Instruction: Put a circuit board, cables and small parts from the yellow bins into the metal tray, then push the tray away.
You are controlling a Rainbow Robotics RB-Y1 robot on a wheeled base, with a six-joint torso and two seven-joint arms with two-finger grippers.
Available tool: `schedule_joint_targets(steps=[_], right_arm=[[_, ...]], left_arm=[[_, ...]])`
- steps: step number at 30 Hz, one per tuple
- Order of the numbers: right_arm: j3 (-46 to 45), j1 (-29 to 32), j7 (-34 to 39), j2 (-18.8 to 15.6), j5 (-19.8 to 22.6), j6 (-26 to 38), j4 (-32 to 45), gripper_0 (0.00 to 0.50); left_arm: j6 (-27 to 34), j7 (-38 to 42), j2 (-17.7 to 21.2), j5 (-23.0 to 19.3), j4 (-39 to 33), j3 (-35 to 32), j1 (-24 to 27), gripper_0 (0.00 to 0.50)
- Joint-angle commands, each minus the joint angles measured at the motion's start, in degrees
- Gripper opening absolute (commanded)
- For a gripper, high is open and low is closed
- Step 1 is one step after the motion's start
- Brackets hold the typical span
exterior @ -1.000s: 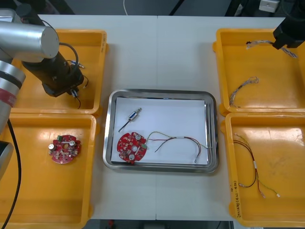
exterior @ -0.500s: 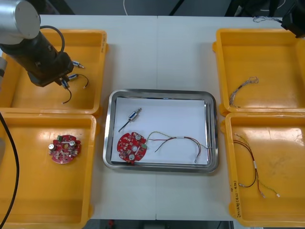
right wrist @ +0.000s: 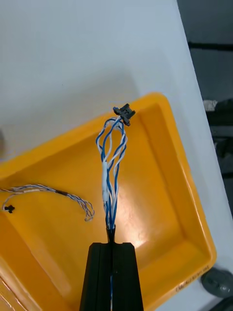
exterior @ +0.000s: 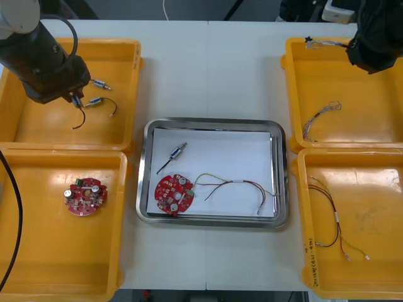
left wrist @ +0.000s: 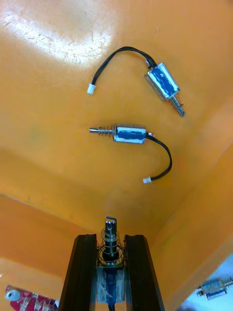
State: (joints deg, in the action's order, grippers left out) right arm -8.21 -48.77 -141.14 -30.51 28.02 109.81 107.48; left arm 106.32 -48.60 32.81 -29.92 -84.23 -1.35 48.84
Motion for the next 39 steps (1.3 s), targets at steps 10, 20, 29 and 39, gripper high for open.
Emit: schedule_joint_targets(steps=[10,20,29,39], right_arm=[[8.82,0.26,2.89,0.1,14.08,0.19,4.84,0.0],[18.32,0.17,3.68,0.01,16.81,0.19,5.19,0.0],[26.49,0.26,5.87,0.01,17.51,0.19,5.19,0.0],[35.01,0.26,13.26,0.1,17.16,0.19,2.73,0.0]], left_arm=[[3.68,-3.6,2.44,-2.51,-15.0,-1.2,-0.14,0.002],[3.68,-7.74,2.44,-6.64,-20.36,0.47,-2.25,0.001],[3.68,-13.18,2.44,-8.49,-21.94,1.17,-2.25,0.002],[3.68,-14.24,2.44,-9.28,-21.94,1.35,-2.34,0.002]])
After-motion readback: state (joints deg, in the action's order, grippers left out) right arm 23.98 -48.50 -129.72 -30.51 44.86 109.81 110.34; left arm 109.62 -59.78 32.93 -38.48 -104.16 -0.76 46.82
